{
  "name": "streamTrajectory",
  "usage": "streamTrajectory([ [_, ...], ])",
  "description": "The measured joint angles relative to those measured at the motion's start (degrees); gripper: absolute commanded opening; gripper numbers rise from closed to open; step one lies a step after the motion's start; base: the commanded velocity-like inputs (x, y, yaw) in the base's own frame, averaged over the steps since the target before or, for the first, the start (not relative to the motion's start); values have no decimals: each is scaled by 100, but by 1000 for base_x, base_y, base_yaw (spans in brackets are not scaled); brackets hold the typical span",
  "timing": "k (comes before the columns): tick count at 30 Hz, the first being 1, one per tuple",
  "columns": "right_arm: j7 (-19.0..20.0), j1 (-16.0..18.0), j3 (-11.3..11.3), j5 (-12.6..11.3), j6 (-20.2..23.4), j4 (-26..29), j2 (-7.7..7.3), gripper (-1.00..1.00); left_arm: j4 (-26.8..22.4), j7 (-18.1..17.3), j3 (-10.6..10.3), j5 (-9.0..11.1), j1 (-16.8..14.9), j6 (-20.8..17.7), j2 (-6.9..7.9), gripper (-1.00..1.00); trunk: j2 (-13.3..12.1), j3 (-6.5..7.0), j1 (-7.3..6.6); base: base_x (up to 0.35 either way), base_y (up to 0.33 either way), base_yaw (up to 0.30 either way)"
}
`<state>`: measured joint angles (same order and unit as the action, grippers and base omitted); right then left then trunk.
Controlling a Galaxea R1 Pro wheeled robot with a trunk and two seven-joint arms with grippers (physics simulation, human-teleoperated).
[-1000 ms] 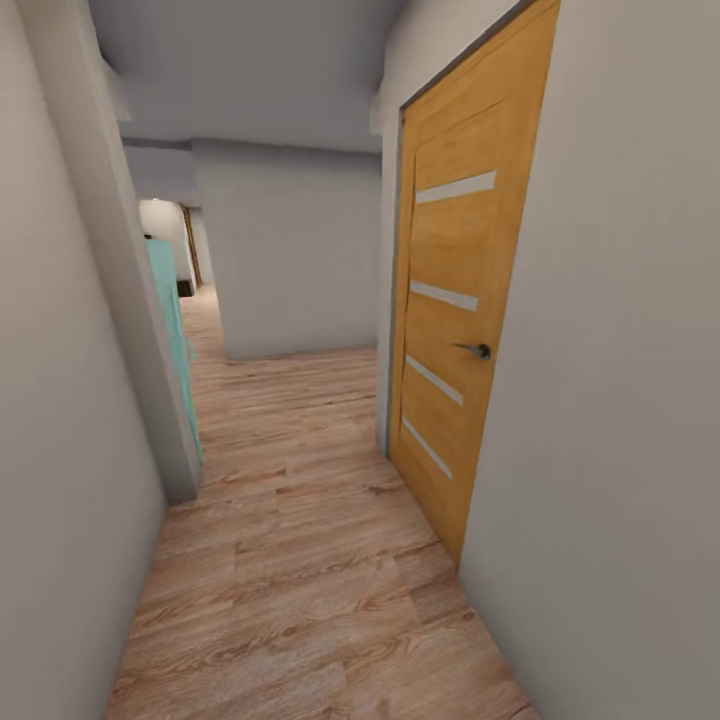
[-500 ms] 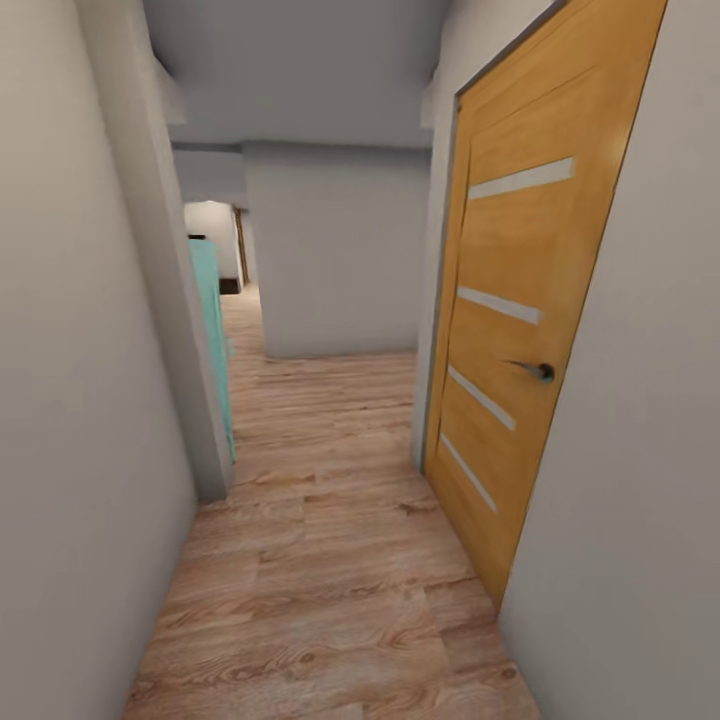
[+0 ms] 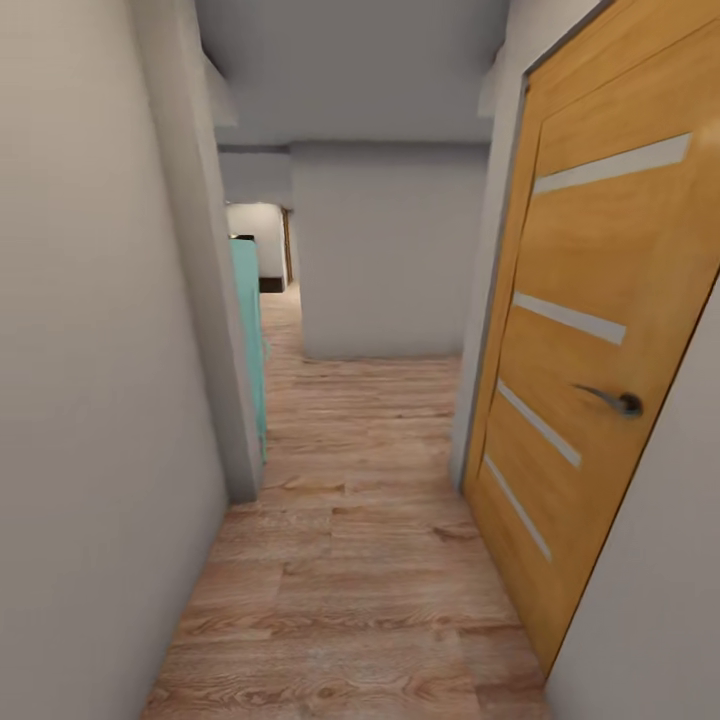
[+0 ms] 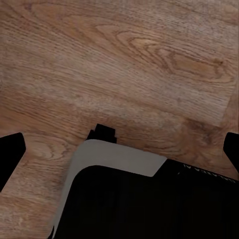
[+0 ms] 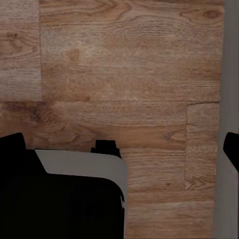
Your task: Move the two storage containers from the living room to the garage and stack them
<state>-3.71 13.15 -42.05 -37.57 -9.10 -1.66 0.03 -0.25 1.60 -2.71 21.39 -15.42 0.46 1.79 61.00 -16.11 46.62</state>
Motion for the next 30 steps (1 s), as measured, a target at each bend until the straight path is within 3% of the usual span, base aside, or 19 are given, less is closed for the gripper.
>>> streamTrajectory([
  [24, 8, -1, 5, -9, 2, 2, 21, 100, 9, 11, -4, -1, -1, -54, 3, 100, 0, 0, 0, 319, -14, 13],
  [30, 8, -1, 9, -5, 10, 1, 6, 100, 9, 10, -6, 0, -1, -37, 2, 100, 0, 0, 0, 320, 0, 151],
])
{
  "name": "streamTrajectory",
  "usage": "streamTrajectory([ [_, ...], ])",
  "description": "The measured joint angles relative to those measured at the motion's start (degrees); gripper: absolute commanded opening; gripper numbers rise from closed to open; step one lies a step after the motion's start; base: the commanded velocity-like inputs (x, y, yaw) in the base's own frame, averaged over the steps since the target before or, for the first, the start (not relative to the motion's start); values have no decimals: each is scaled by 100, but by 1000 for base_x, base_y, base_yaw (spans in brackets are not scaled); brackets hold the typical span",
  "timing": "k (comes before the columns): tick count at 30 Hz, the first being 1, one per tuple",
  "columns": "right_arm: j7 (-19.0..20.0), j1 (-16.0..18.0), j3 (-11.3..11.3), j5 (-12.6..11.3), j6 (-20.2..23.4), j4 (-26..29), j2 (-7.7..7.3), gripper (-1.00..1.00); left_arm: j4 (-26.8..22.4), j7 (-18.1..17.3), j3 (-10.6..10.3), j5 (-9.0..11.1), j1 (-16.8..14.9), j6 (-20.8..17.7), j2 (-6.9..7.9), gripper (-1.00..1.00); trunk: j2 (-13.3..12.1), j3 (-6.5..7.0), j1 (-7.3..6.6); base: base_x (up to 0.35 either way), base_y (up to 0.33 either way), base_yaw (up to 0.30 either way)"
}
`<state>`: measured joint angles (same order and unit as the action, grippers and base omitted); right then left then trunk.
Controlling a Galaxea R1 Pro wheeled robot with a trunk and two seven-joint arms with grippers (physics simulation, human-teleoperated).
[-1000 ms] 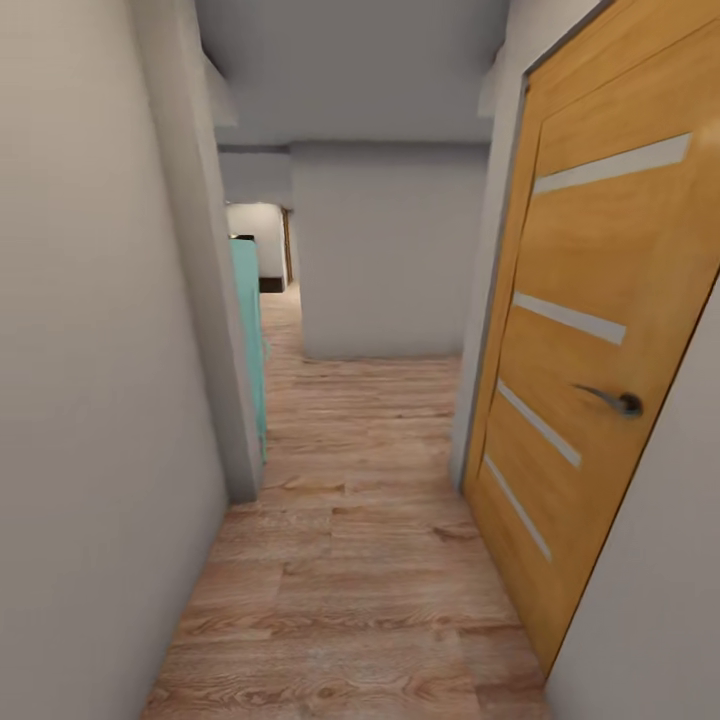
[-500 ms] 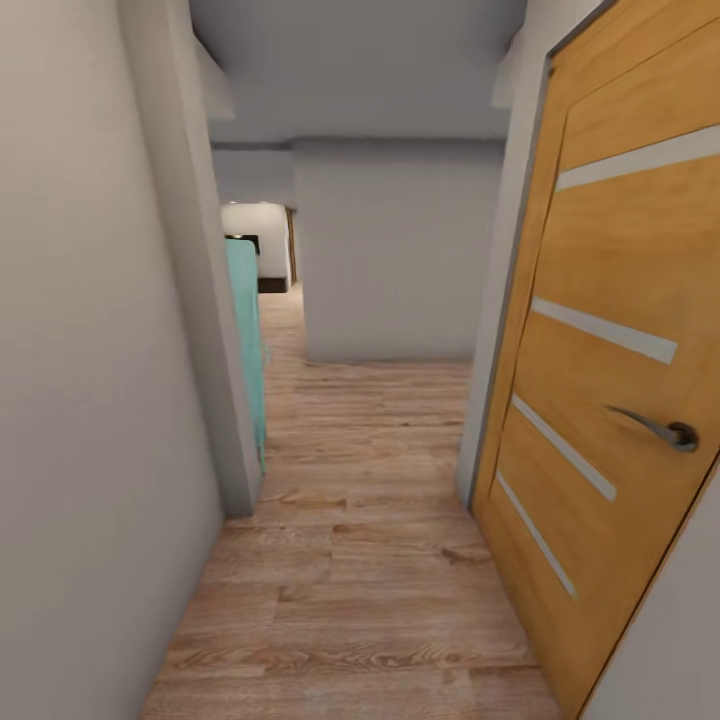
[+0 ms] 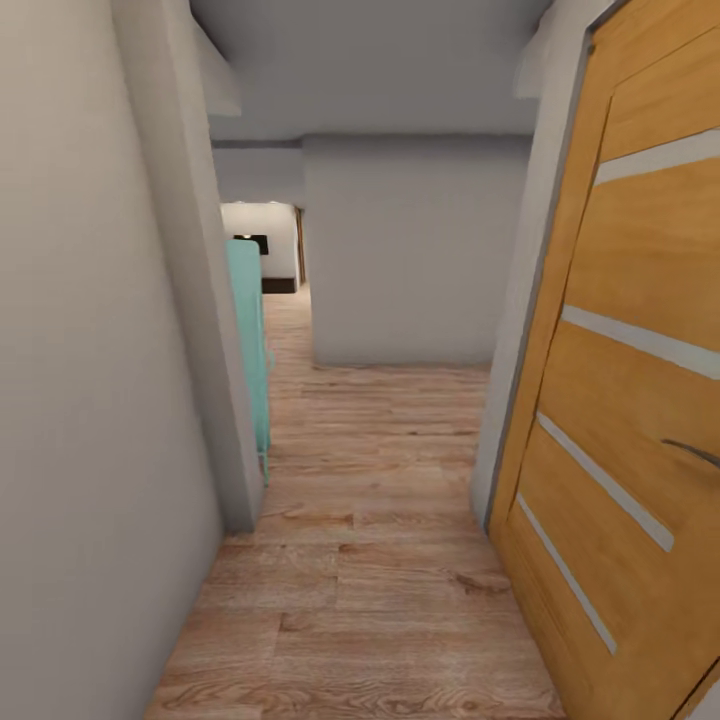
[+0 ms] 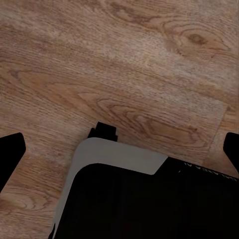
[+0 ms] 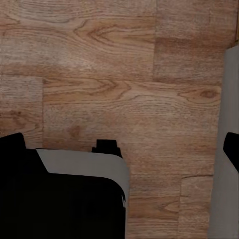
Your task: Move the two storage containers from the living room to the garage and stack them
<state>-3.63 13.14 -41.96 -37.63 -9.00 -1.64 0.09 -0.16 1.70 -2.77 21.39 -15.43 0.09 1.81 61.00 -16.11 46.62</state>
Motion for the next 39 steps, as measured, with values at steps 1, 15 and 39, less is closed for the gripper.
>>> streamTrajectory([
  [1, 0, 0, 2, 0, -1, 0, -4, 100, 0, 0, 0, 0, 0, 0, -2, 100, 0, 0, 0, 320, 0, 74],
  [15, -3, -1, -3, 10, 1, 1, -21, 100, -6, 0, 0, -11, -1, 36, -6, 100, 0, 0, 0, 320, 0, 8],
  [39, -2, -1, 7, -15, -3, 2, 23, 100, -9, 0, -8, -12, -1, 36, -7, 100, 0, 0, 0, 321, 0, 0],
])
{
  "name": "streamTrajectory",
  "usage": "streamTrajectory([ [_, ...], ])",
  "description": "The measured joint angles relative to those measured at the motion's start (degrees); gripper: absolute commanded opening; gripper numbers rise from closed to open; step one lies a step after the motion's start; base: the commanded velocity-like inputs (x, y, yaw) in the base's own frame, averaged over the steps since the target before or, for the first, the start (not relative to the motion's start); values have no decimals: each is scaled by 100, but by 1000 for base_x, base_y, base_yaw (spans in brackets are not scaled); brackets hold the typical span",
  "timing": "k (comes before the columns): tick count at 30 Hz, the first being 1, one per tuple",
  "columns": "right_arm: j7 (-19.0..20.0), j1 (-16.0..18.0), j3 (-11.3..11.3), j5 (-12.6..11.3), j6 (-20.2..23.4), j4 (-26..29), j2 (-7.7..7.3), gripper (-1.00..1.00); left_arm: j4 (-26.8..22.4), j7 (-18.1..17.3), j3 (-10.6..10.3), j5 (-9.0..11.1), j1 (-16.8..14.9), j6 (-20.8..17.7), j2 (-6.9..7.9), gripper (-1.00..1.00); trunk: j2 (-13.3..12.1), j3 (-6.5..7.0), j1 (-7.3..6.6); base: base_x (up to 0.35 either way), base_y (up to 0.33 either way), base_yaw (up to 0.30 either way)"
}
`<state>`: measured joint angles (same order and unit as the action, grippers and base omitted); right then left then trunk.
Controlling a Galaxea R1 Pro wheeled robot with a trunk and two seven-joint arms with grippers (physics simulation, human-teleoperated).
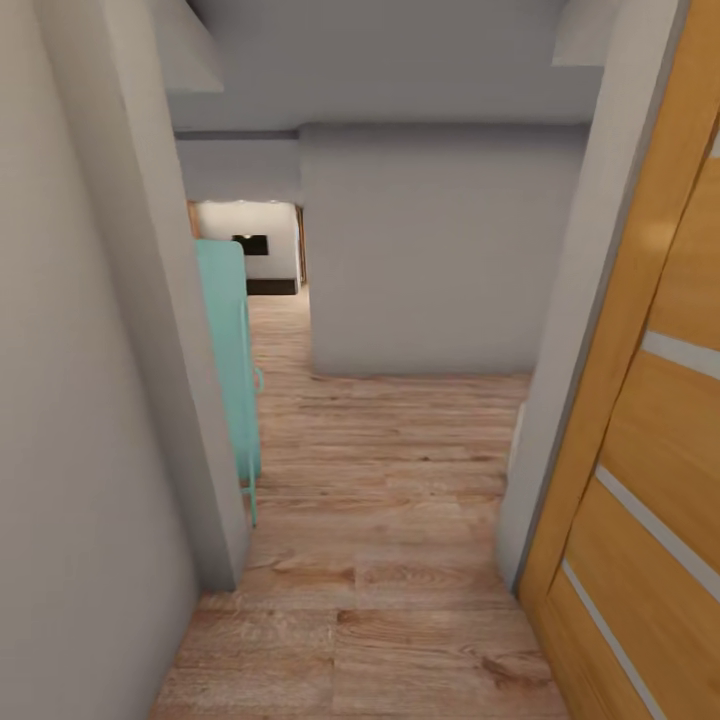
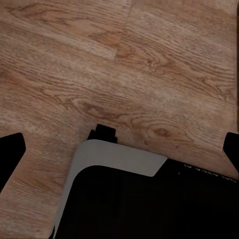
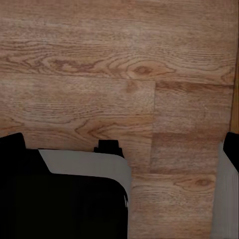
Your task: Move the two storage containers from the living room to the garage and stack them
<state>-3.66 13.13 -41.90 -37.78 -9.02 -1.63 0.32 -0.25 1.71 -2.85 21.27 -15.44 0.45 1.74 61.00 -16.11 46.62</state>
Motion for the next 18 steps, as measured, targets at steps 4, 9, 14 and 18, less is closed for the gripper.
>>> streamTrajectory([
  [4, 0, 0, 0, 0, 2, 0, 0, 100, -1, 0, 0, 0, 0, 3, -6, 100, 0, 0, 0, 321, 0, 0],
  [9, 0, 0, 0, 0, 2, 0, 0, 100, 0, 0, 0, 0, 0, -1, -4, 100, 0, 0, 0, 321, 0, 0],
  [14, 0, 0, 0, 0, 2, 0, 0, 100, 0, 0, 0, 0, 0, -4, -4, 100, 0, 0, 0, 321, 0, 0],
  [18, 0, 0, 0, 0, 0, 0, 0, 100, -1, 0, -2, -7, 0, 2, -6, 100, 0, 0, 0, 321, 0, 0],
])
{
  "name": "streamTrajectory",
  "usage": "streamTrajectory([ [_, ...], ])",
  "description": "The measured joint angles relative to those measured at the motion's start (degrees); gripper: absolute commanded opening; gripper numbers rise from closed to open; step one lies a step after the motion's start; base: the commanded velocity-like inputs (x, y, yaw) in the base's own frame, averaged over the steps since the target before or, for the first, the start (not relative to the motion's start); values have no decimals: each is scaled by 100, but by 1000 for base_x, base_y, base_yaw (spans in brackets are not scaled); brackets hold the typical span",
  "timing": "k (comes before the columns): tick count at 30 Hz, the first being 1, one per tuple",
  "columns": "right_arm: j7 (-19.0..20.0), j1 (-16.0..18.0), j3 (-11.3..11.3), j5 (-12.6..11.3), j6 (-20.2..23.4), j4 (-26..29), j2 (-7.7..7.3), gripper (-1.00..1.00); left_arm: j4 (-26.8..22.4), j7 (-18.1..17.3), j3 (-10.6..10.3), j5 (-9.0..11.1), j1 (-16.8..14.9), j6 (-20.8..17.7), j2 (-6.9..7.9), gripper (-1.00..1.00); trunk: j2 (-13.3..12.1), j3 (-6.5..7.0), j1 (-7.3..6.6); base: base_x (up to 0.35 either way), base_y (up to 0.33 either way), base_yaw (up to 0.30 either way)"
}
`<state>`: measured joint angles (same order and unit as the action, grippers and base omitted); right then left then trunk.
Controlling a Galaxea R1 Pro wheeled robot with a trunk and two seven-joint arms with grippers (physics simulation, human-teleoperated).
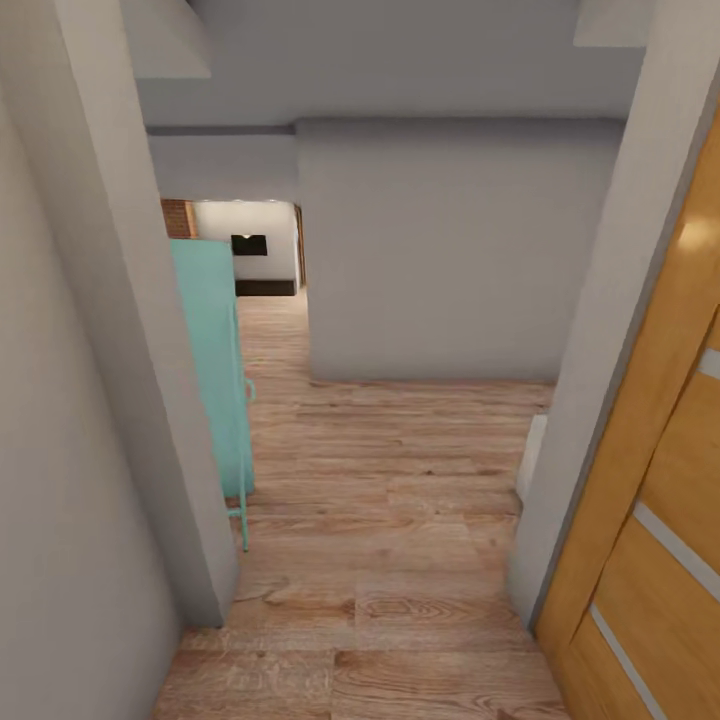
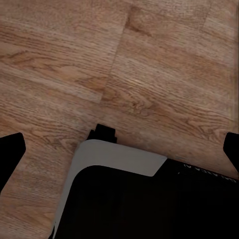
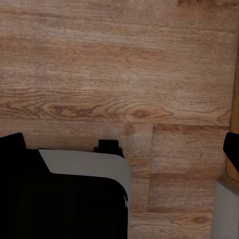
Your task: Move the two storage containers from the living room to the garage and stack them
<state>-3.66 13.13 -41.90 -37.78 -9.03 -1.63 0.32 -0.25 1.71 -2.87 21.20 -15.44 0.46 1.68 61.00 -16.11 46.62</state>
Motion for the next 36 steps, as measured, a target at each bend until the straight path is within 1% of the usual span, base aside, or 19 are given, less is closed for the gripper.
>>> streamTrajectory([
  [19, 0, 0, 0, 0, 2, 0, 0, 100, 0, -1, -14, -36, 0, 1, 8, 100, 0, 0, 0, 321, 0, 0],
  [36, 0, 0, 0, 0, 0, 0, 0, 100, 0, -4, -12, -29, 0, 1, 7, 100, 0, 0, 0, 321, 0, 0],
])
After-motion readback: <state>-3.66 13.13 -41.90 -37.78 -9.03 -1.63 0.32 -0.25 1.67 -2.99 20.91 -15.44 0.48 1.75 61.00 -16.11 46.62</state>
